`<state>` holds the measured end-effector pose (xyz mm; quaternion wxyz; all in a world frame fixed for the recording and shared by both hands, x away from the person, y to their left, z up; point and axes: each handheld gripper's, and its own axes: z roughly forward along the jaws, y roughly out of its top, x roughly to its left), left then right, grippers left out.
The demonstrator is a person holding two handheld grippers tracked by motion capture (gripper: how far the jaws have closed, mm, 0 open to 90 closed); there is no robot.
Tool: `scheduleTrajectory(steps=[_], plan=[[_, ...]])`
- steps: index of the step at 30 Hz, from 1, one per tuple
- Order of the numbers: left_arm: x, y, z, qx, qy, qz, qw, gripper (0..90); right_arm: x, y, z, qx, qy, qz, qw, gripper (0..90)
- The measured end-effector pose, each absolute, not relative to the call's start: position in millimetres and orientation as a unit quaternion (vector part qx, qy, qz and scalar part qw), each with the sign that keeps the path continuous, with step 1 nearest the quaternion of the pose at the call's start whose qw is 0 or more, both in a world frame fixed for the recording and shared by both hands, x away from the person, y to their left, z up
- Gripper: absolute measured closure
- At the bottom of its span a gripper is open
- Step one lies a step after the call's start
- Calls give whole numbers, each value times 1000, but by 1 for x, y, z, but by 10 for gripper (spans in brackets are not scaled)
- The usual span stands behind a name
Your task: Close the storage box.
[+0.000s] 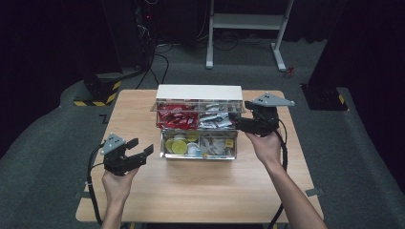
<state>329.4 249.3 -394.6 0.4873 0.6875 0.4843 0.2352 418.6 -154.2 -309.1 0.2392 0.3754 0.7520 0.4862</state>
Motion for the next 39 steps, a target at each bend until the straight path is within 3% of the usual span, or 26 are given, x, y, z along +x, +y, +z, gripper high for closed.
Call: scheduleTrajectory(steps=[9,14,23,39], plan=[[337,237,-360,694,468,235,494,335,423,-153,-304,373,750,490,241,305],[344,228,-347,696,462,241,494,404,426,-153,-305,374,750,492,235,307],[362,212,-330,700,454,247,493,442,431,-156,-306,375,752,493,225,319],[394,192,-325,719,456,247,463,558,433,-158,-305,372,753,497,219,326]])
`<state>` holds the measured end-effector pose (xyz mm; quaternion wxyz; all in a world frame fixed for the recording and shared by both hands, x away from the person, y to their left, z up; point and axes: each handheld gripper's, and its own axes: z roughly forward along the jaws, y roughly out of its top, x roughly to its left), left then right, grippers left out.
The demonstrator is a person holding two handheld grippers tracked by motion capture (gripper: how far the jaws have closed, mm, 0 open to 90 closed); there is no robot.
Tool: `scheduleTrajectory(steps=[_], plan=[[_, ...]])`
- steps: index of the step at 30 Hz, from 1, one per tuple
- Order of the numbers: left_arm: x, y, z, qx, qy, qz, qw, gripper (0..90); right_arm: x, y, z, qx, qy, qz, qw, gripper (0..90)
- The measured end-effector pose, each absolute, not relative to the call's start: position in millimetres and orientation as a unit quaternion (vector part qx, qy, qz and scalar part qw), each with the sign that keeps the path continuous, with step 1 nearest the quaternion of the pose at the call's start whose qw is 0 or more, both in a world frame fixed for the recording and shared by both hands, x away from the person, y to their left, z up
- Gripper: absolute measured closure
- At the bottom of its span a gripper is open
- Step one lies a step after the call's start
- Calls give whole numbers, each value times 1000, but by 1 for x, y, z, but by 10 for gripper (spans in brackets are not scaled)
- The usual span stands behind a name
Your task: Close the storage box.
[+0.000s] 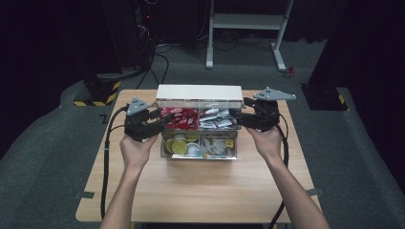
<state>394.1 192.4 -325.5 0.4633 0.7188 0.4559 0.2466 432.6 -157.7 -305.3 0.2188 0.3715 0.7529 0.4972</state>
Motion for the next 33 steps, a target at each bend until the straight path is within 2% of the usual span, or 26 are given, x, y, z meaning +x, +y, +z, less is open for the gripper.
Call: scheduleTrajectory(steps=[18,33], plan=[[399,184,-323,741,435,240,452,826,433,-157,-305,374,752,498,216,334],[379,190,-313,747,415,241,459,857,433,-157,-304,372,755,493,219,336]])
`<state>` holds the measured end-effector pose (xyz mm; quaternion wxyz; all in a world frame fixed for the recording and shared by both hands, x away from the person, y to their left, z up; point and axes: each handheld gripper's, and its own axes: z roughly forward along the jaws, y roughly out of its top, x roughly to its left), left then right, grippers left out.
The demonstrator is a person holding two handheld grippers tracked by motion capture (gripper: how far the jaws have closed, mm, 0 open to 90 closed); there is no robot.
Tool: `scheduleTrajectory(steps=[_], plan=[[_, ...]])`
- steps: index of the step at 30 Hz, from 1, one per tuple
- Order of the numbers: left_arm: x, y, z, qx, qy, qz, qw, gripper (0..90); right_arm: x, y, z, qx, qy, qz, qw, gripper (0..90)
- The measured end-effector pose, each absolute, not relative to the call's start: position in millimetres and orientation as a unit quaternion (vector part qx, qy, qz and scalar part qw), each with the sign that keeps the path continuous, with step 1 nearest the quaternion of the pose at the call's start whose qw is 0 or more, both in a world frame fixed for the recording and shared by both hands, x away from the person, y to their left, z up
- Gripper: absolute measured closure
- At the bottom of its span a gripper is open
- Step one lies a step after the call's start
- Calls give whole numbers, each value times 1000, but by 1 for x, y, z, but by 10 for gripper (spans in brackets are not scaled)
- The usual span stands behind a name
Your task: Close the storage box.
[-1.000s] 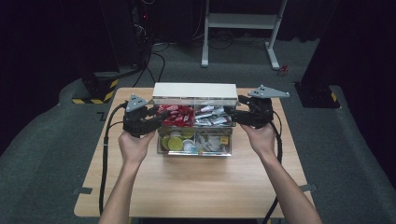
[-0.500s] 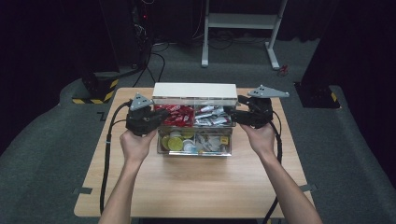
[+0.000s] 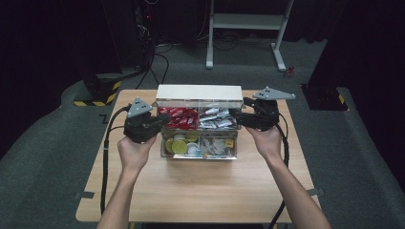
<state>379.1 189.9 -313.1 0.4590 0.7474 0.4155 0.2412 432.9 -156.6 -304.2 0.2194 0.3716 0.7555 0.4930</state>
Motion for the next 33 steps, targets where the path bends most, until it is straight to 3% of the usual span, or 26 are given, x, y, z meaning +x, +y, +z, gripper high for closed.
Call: scheduleTrajectory(steps=[33], plan=[[339,218,-304,725,418,238,494,862,434,-161,-304,376,752,495,217,335]])
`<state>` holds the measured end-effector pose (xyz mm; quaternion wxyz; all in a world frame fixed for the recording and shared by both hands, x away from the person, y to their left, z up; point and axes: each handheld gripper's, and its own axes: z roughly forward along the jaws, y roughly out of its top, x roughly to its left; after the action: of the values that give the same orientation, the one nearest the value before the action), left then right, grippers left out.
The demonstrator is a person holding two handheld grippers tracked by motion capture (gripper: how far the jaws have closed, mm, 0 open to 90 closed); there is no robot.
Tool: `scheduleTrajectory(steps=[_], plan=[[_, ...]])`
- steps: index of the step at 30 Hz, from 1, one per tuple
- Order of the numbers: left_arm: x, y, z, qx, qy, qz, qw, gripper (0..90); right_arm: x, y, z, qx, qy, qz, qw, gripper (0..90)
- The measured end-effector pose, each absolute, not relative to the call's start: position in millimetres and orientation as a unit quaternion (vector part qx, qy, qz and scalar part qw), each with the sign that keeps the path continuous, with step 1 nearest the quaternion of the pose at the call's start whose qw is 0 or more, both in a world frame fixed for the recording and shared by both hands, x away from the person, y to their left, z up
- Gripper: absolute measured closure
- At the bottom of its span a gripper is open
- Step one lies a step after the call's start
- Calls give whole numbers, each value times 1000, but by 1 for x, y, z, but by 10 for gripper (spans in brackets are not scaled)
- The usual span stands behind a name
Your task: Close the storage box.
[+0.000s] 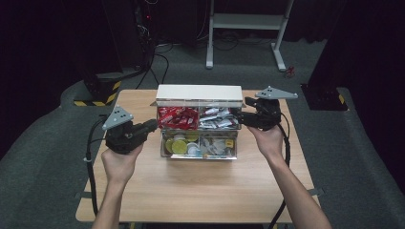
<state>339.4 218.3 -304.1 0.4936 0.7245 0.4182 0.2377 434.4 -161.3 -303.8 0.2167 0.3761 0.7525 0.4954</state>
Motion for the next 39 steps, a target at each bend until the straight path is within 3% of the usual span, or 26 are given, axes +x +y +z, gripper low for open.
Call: scheduleTrajectory(steps=[39], plan=[[289,271,-310,682,445,266,517,863,434,-161,-304,379,751,496,218,336]])
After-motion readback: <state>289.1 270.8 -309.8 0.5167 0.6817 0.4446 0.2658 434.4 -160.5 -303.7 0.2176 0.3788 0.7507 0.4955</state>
